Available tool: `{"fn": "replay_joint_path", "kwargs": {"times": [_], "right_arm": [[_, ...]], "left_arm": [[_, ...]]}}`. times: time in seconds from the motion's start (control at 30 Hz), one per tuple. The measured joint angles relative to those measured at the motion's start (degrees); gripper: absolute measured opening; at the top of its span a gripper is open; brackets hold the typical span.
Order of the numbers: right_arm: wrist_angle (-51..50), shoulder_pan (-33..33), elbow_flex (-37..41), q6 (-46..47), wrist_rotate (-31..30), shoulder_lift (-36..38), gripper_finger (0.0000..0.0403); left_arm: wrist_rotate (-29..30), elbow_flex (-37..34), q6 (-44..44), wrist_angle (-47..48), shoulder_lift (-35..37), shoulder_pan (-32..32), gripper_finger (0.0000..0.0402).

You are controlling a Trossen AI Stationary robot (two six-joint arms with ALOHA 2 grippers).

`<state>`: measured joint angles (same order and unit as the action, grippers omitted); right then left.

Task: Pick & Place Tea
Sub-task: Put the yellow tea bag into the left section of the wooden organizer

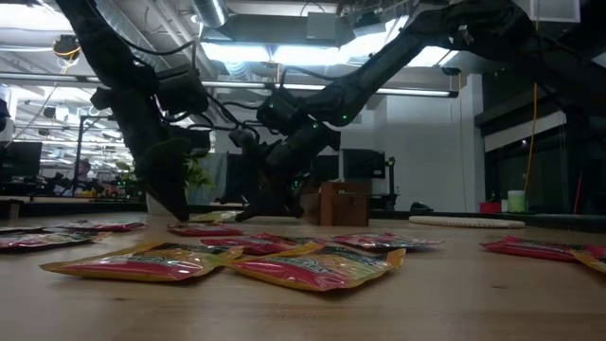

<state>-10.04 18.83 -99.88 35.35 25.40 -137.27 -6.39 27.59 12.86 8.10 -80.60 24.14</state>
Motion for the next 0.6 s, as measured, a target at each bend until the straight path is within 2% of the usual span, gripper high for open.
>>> {"fn": "replay_joint_path", "kwargs": {"times": [0.1, 0.23, 0.27, 0.43, 0.6], "right_arm": [[0.0, 0.0, 0.0, -1.1, -0.5, -0.1, 0.0143], [0.1, 0.0, 0.1, -1.7, -0.6, -0.1, 0.0034], [0.2, 0.0, 0.1, -2.4, -0.5, -0.1, 0.0019], [1.3, 0.0, 0.1, -2.6, 1.7, -0.1, 0.0013], [1.7, 0.0, 0.1, -2.7, 4.7, 0.3, 0.0006]], "left_arm": [[0.0, 0.0, 0.0, 0.1, 0.1, 0.0, 0.0002], [0.1, 0.0, 1.4, 0.2, 0.1, 0.0, 0.0002], [0.0, 0.0, 2.0, 0.3, 0.2, 0.0, 0.0002], [-1.4, -0.2, 4.8, 2.2, 2.3, 0.0, 0.0002], [-2.9, -0.2, 11.1, 3.3, 8.6, -0.2, 0.0002]]}}
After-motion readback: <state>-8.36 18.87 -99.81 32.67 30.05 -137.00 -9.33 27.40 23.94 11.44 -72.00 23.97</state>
